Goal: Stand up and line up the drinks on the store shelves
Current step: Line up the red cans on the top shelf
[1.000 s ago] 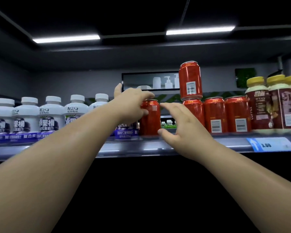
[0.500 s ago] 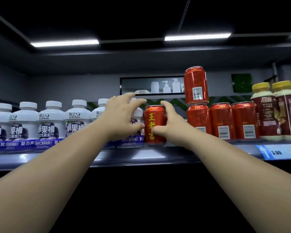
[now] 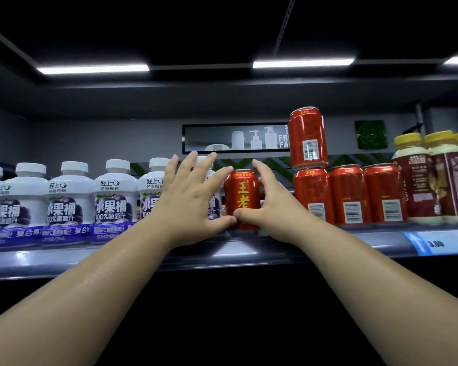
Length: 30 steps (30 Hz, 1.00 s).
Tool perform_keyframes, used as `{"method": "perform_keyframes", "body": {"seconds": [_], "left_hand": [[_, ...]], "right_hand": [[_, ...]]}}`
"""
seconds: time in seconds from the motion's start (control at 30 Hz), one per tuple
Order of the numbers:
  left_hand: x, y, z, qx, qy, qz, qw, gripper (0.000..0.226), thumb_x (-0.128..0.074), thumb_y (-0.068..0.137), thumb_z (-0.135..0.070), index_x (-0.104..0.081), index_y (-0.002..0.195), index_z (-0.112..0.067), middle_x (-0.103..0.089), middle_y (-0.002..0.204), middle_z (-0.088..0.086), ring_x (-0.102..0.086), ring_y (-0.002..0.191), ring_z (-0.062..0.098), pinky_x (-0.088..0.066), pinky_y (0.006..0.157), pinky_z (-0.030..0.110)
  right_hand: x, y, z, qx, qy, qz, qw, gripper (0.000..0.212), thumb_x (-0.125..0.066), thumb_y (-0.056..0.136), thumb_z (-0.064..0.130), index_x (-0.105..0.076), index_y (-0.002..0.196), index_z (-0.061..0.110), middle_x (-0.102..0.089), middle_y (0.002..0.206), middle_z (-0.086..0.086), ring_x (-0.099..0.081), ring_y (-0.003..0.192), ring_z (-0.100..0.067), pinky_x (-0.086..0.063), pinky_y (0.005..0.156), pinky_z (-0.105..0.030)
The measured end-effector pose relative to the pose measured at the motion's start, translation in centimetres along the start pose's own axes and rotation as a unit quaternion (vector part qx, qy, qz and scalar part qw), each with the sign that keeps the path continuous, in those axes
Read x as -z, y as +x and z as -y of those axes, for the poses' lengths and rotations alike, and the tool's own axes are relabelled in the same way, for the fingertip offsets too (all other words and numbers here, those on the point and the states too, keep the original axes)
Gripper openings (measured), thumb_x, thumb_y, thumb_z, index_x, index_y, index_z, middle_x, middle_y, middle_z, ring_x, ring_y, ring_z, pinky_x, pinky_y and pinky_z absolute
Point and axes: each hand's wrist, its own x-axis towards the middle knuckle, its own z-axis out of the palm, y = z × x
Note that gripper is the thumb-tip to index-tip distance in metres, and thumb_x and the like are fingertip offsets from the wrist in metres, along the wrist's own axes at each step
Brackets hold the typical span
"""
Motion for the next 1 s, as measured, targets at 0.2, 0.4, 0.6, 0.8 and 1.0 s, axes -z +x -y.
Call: {"method": "perform_keyframes", "body": {"seconds": [0.2,0.4,0.6,0.8,1.0], "left_hand": [[0.5,1.4,-1.4,-0.017,-0.019,-0.017,1.0,0.092,-0.035,0.072,-0.082,-0.023,0.15,-0.037,-0.034,0.156,0.0,-0.022,0.147,0.027,-0.004,0.118,0.06],[1.2,3.3,-3.8,0.019,-0.041,-0.028,0.999,0.084,-0.032,0.076,-0.078,-0.027,0.149,-0.036,-0.046,0.144,-0.009,-0.044,0.133,0.016,-0.004,0.12,0.056],[3.7,7.0,-6.9,0.07,-0.251,0.005,0.965,0.077,-0.063,0.085,-0.052,-0.026,0.151,-0.035,-0.041,0.149,-0.006,-0.043,0.132,0.017,-0.037,0.109,0.038],[4.5,13.1,-9.7,0.123,-0.464,0.046,0.876,0.064,-0.067,0.09,-0.028,-0.037,0.144,-0.042,-0.056,0.13,-0.003,-0.061,0.107,0.019,-0.057,0.077,0.037],[4.4,14.3,-11.6,0.129,-0.5,0.044,0.855,0.066,-0.066,0.089,-0.01,-0.041,0.143,-0.038,-0.061,0.119,-0.003,-0.064,0.099,0.017,-0.057,0.088,0.046]], "right_hand": [[6.4,-1.0,1.8,0.104,0.006,-0.101,0.989,0.078,-0.077,0.084,0.028,-0.034,0.147,0.042,-0.04,0.144,0.012,-0.041,0.129,-0.008,-0.042,0.104,-0.028],[12.4,1.1,1.3,0.078,-0.08,-0.237,0.965,0.073,-0.074,0.086,0.026,-0.034,0.148,0.033,-0.043,0.144,0.005,-0.041,0.126,-0.01,-0.04,0.088,-0.022],[13.7,3.0,0.6,-0.057,-0.034,-0.107,0.992,0.096,-0.069,0.089,0.023,-0.004,0.156,0.041,-0.042,0.146,-0.006,-0.055,0.106,-0.022,-0.051,0.068,-0.033],[13.9,3.1,0.2,-0.05,-0.018,-0.078,0.996,0.074,-0.069,0.086,0.025,-0.029,0.147,0.034,-0.055,0.119,0.002,-0.059,0.098,-0.016,-0.051,0.077,-0.037],[14.6,2.8,-0.5,0.0,0.014,-0.098,0.995,0.06,-0.068,0.09,0.02,-0.041,0.14,0.039,-0.062,0.122,0.001,-0.064,0.098,-0.017,-0.058,0.078,-0.037]]}}
